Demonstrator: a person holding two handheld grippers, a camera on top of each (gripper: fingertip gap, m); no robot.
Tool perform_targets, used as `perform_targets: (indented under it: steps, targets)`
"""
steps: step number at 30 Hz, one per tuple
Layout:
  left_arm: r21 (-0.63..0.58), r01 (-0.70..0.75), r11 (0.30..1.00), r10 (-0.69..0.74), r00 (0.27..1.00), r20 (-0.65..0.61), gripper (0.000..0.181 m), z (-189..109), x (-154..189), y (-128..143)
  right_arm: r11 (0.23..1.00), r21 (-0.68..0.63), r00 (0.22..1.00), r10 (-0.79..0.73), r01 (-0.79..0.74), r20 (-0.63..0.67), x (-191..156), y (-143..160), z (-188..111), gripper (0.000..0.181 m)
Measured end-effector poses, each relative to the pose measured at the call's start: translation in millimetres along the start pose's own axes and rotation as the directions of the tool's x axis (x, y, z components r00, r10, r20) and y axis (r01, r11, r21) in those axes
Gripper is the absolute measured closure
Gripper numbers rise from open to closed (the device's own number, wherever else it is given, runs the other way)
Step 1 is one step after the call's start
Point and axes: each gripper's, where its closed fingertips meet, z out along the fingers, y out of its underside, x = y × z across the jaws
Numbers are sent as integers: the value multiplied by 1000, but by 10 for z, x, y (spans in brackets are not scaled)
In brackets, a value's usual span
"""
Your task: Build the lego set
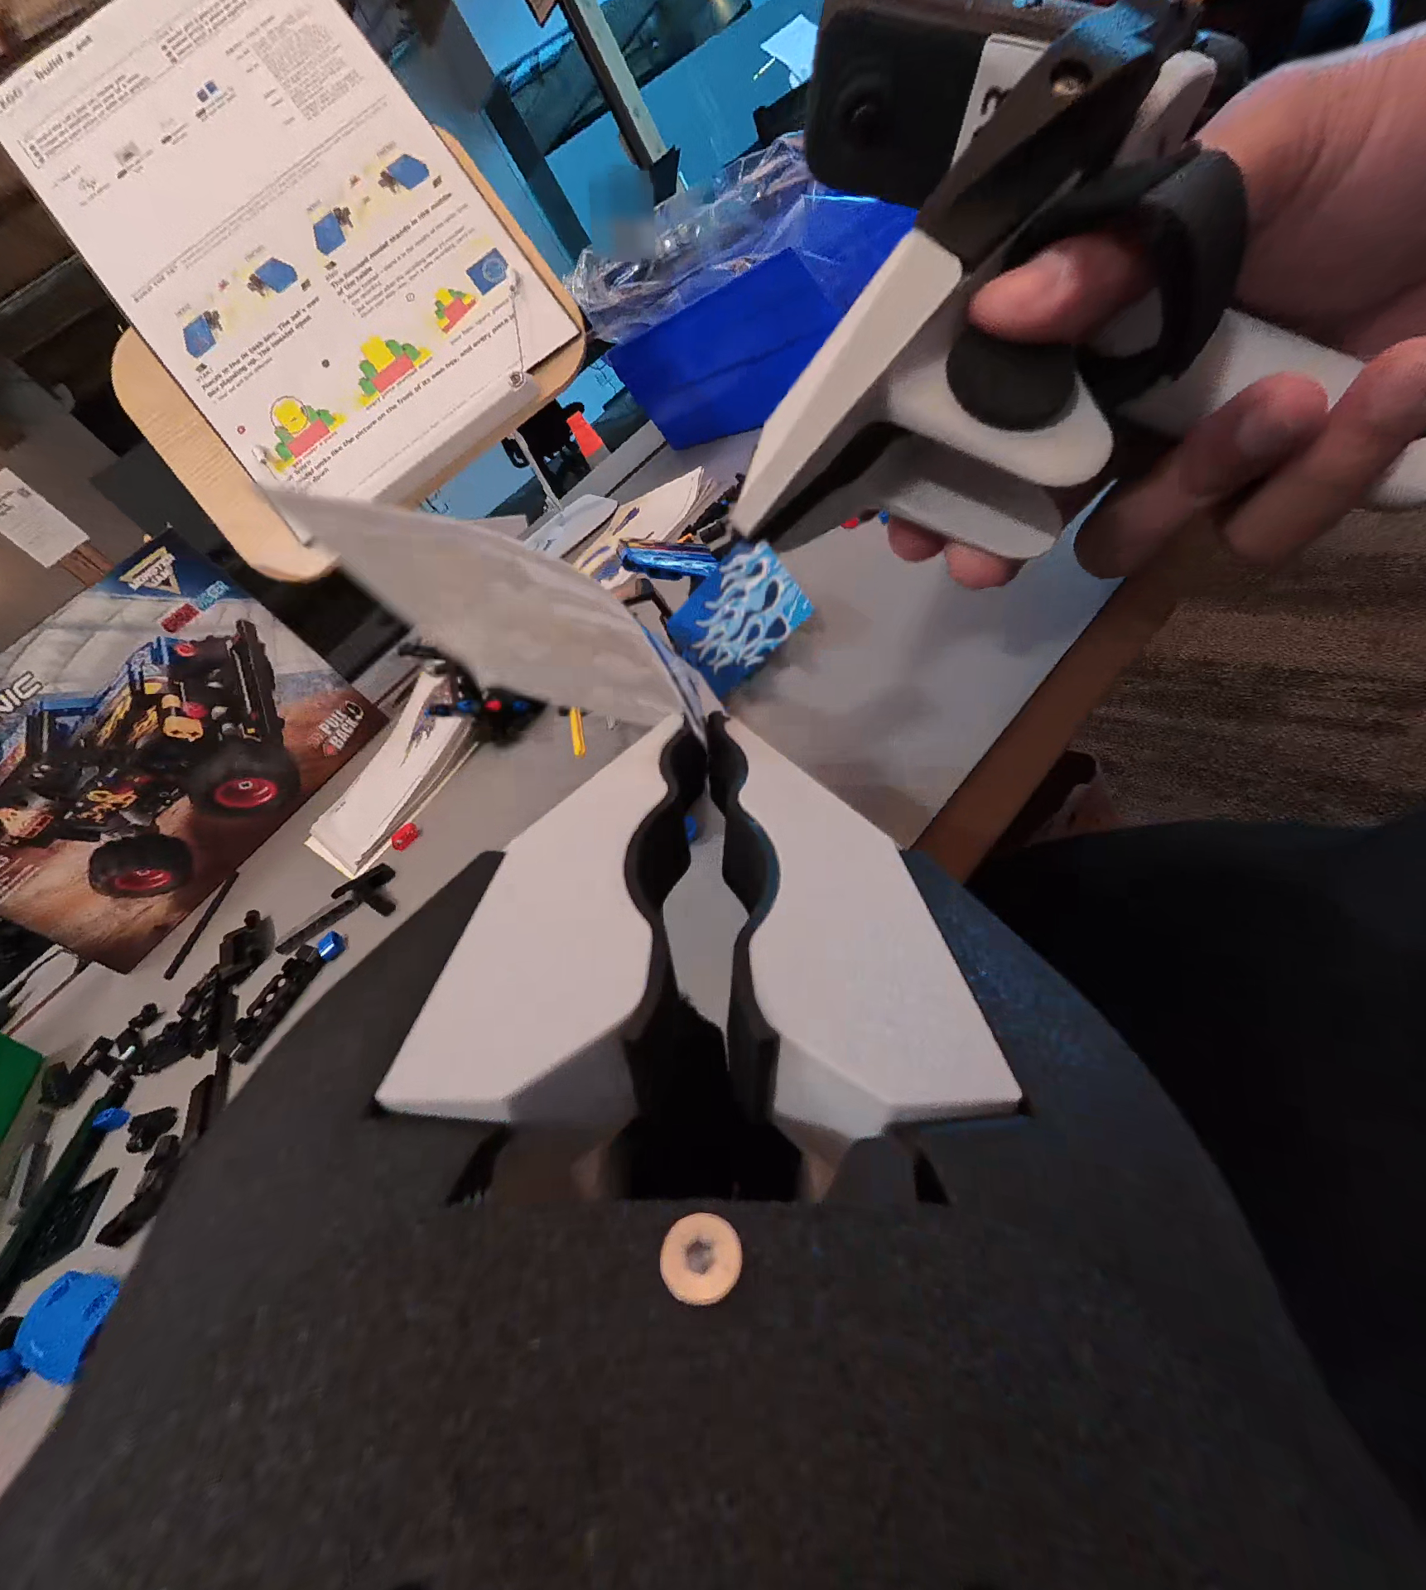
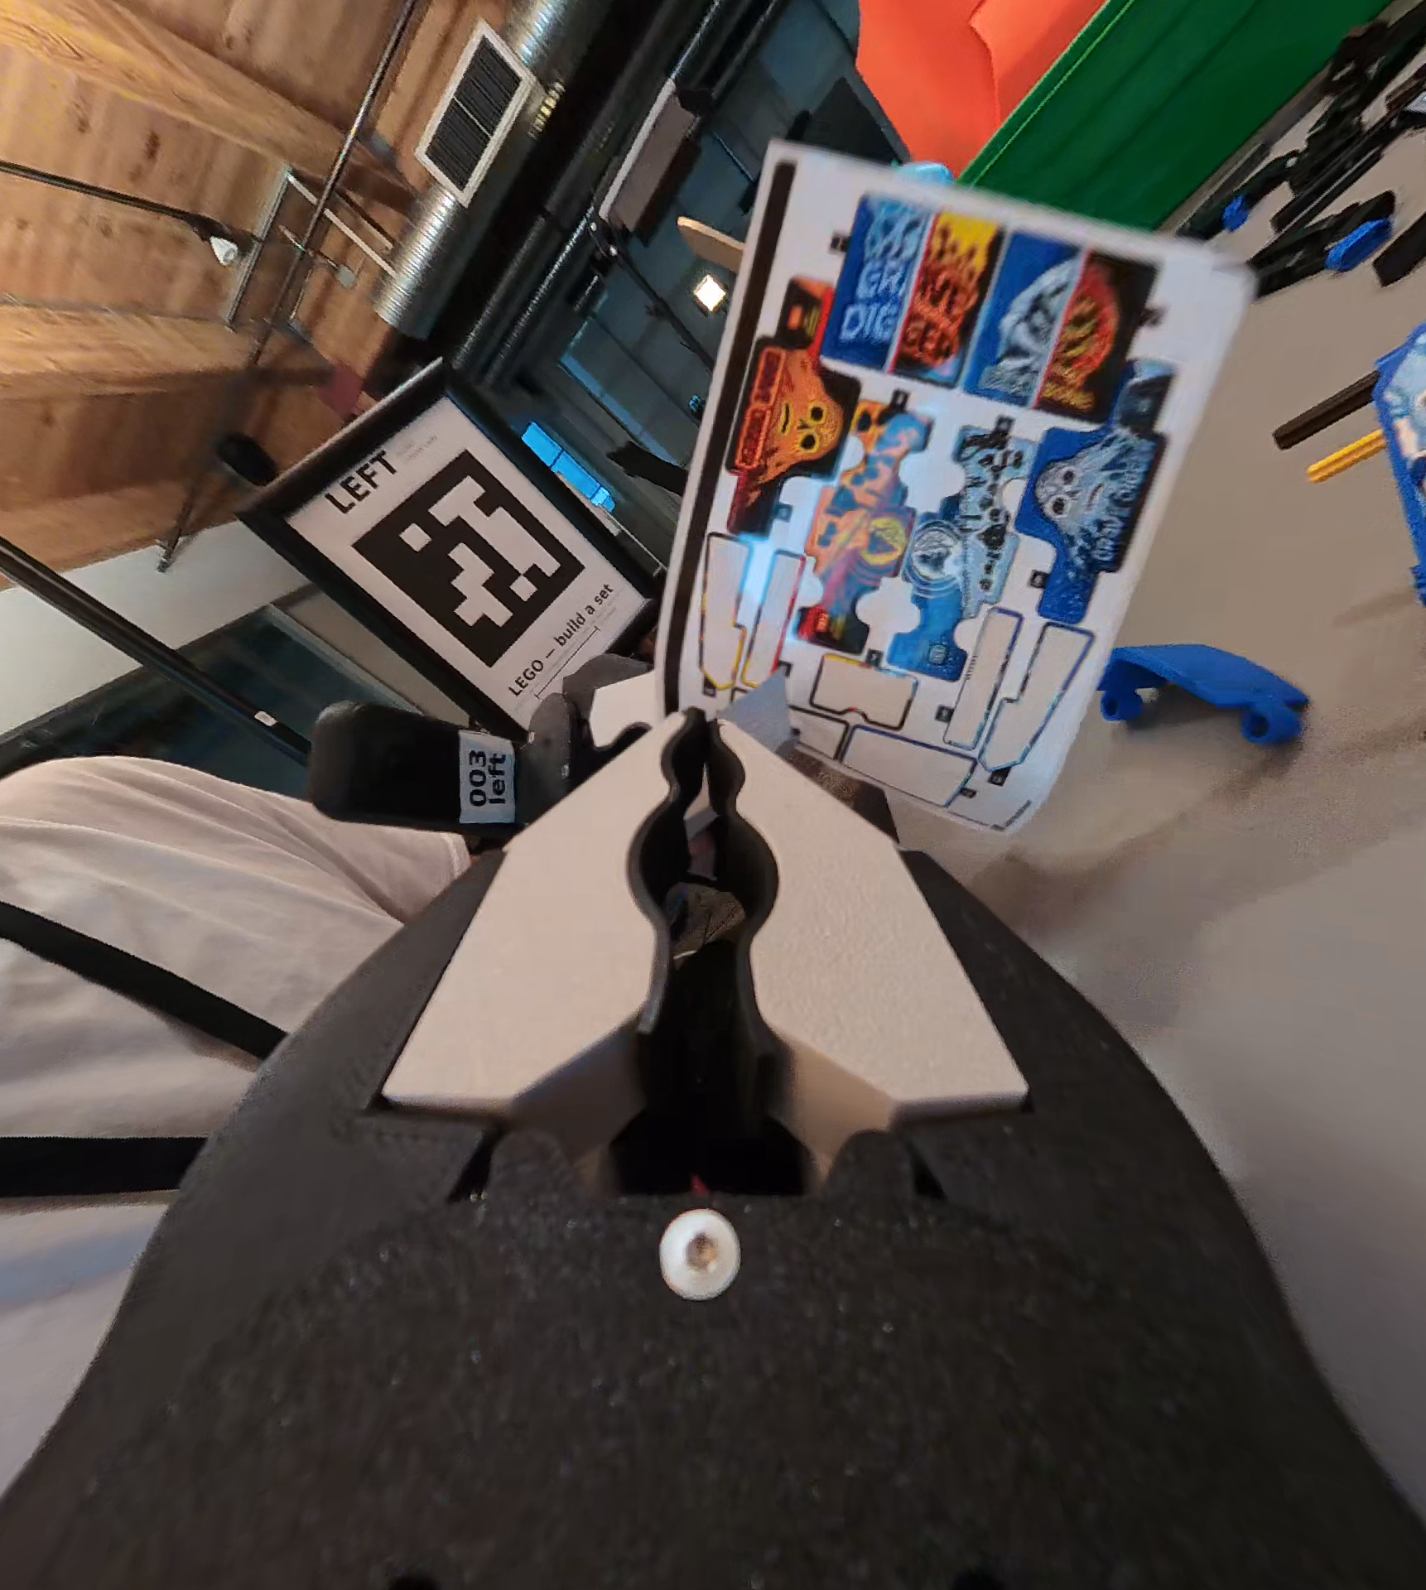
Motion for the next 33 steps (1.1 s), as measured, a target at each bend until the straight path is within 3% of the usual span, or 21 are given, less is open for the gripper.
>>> perform_targets:
  steps: [1,6,10,14,17,21,22,23,26,27,31,33]
  targets:
    - [-3,17,1000,-17,1000,2,181,1,-20,8,1000,0,1000,-9,9,-4,1,-12,-13,181]
    - [11,211,977,-211,976,53,181,-82,-324,14,988,-23,988,-153,153,-17,-65,-101,-101,181]
    - [102,470,877,-481,865,142,181,-444,-992,18,925,-74,927,-375,372,-27,-173,-214,-186,181]
    - [326,640,696,-718,621,314,181,-1348,-2029,331,857,-121,861,-508,501,-31,-149,-294,-191,181]
    - [507,672,540,-836,360,415,181,-2126,-2746,879,837,-147,845,-535,528,-13,-97,-349,-113,181]
    - [519,794,316,-884,49,464,181,-2487,-3194,1896,834,-147,843,-537,532,8,-58,-472,53,181]
    - [497,821,279,-874,4,485,181,-2512,-3222,2102,831,-153,842,-540,534,3,-42,-508,92,181]
    - [466,844,266,-860,-11,510,181,-2514,-3234,2241,827,-162,838,-546,539,3,-40,-541,121,181]
    - [297,882,366,-722,68,688,181,-2549,-3264,2505,781,-216,797,-603,586,-19,13,-664,159,181]
    - [271,889,368,-702,74,709,181,-2555,-3275,2545,759,-237,775,-631,606,-37,52,-727,159,181]
    - [202,936,289,-716,72,694,181,-2521,-3253,2687,690,-336,717,-694,641,-59,210,-965,160,181]
    - [183,939,292,-692,75,718,181,-2573,-3268,2768,665,-406,708,-704,627,-60,362,-1060,142,181]
